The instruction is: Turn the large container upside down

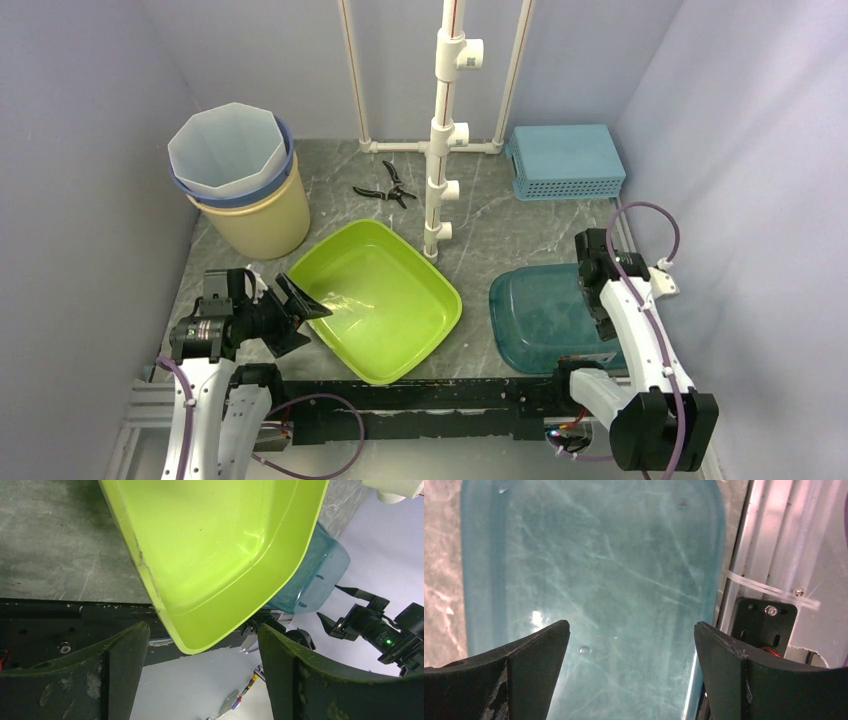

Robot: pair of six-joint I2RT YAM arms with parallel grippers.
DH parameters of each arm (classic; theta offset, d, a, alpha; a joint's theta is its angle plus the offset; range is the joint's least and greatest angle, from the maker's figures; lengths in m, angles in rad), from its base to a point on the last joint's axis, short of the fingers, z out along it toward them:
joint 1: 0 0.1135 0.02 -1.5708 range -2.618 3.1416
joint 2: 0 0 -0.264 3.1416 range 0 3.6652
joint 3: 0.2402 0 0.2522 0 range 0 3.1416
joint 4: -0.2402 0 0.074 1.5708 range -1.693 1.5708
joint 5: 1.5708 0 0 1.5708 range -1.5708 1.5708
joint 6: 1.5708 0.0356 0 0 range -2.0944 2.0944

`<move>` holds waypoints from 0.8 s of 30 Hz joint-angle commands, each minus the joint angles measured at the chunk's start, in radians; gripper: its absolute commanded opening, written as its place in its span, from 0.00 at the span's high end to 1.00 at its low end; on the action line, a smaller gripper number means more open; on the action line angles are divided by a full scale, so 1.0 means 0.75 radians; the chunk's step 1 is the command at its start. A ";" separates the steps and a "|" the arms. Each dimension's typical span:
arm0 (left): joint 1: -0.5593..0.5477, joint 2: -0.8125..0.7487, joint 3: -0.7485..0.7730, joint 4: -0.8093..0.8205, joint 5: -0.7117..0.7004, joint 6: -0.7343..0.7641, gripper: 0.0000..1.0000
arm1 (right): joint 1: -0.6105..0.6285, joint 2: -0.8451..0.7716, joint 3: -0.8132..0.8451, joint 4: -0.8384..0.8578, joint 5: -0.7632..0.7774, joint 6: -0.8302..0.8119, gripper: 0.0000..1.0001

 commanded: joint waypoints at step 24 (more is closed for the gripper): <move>-0.002 0.013 0.006 0.047 0.028 0.023 0.15 | -0.060 -0.193 -0.171 -0.133 -0.245 0.085 0.06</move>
